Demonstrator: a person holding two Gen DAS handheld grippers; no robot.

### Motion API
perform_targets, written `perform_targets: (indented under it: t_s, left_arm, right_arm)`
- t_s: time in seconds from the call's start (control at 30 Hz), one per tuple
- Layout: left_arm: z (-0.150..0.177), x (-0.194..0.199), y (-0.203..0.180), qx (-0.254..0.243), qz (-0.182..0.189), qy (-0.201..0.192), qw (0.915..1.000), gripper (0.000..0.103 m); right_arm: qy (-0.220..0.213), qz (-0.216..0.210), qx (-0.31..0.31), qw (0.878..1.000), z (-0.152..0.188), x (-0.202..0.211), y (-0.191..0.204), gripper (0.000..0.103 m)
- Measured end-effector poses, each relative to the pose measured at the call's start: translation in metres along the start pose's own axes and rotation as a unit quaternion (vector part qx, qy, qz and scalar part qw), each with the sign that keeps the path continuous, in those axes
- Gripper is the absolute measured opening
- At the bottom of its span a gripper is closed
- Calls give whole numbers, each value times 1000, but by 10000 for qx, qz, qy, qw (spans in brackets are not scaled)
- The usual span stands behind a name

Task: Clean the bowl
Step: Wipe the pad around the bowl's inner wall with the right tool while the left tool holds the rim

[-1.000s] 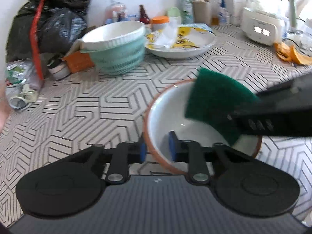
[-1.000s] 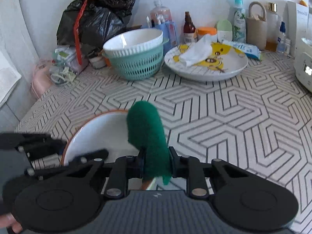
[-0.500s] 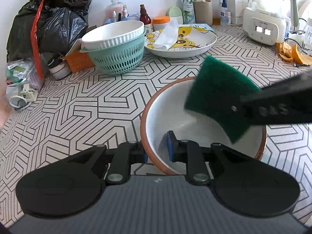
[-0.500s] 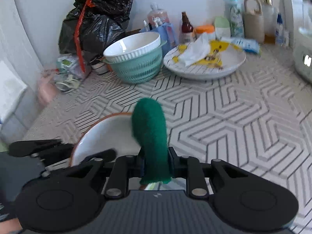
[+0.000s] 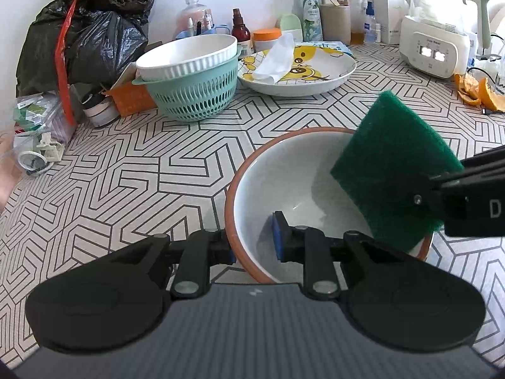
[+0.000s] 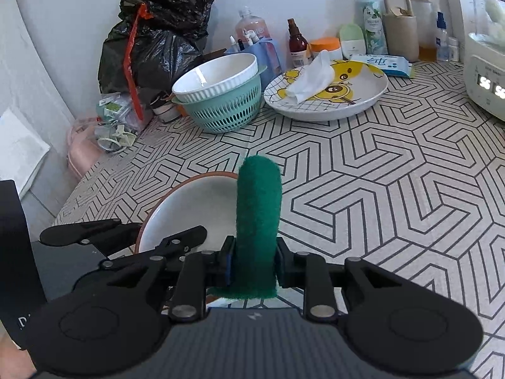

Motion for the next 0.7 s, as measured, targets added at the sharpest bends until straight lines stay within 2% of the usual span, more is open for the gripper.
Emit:
perform_targets:
  t_s: [0.17,0.37,0.7]
  left_arm:
    - [0,1,-2,-139,-9,-27,9999,21]
    - [0,2,0,-132,29,-17,9999,21]
    - [0,0,1,-5,11,57,10000,21]
  right_arm:
    - [29,205,365,9991,3,-7,5,30]
    - [73,262,366,9990,-13,-19,-6,30]
    - [-8,123,150,9998,-6,-14,-4,29]
Point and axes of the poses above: each gripper's, at about its wrist camera, not at the fingertips, and x roughly against the way its jaws point, y to its left, z to its underside, the point moved 9 cm from there along -x, roughly the way its jaws point, and after that the axes turned 5 degrees about x, right-handed, at the moved point
